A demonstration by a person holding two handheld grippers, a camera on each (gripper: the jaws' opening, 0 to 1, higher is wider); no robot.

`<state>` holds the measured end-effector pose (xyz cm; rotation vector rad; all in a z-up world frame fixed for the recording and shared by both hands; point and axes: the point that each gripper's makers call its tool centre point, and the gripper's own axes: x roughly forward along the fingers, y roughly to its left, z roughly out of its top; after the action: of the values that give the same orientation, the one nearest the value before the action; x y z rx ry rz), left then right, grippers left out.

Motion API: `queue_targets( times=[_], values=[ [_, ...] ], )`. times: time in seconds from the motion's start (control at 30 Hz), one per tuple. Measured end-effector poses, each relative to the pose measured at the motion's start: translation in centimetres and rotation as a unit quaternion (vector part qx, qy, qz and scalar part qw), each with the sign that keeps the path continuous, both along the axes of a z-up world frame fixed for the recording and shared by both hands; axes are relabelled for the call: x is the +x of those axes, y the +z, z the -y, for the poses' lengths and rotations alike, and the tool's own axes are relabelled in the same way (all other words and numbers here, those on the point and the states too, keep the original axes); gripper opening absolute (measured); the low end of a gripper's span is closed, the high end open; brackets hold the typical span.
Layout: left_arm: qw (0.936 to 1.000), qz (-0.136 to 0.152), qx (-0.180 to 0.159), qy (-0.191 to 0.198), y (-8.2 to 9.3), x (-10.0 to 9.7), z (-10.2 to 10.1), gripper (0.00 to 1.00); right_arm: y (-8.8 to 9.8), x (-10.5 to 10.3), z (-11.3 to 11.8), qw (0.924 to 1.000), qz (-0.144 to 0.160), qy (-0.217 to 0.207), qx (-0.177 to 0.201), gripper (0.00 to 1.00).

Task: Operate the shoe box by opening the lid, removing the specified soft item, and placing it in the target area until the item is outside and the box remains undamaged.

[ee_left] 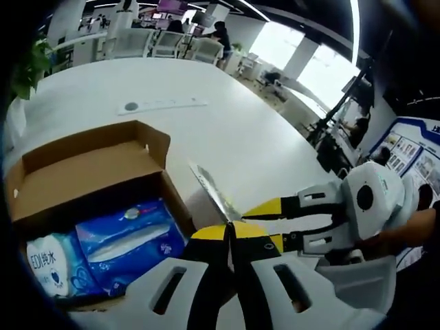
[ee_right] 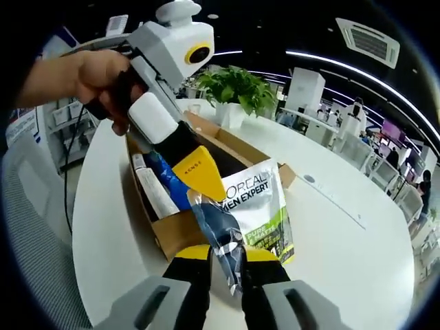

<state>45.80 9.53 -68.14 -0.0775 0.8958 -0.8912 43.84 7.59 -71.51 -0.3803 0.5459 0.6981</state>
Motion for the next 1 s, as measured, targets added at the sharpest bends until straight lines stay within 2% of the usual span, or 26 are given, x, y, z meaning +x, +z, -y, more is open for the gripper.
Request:
queue_targets(
  times=[0.2,0.33,0.4,0.47,1.0],
  values=[
    [1.0000,0.000,0.001,0.006,-0.1,0.2,0.1,0.00,0.6,-0.1,-1.1,0.9998,0.017,0.012,0.004,0.09],
    [1.0000,0.005,0.001,0.006,-0.1,0.3,0.2,0.00,0.6,-0.4,-1.7,0.9990,0.027,0.036,-0.005,0.00],
    [1.0000,0.003,0.004,0.003,-0.1,0.2,0.2,0.00,0.6,-0.5,-1.7,0.9986,0.034,0.040,-0.011,0.00],
    [1.0000,0.004,0.006,-0.002,-0.2,0.1,0.2,0.00,0.6,-0.5,-1.7,0.9992,0.023,0.033,0.005,0.00],
    [0.9995,0.021,0.012,-0.018,0.0,0.4,-0.2,0.08,0.9,-0.2,-1.5,0.9987,0.030,0.039,0.012,0.00]
  ],
)
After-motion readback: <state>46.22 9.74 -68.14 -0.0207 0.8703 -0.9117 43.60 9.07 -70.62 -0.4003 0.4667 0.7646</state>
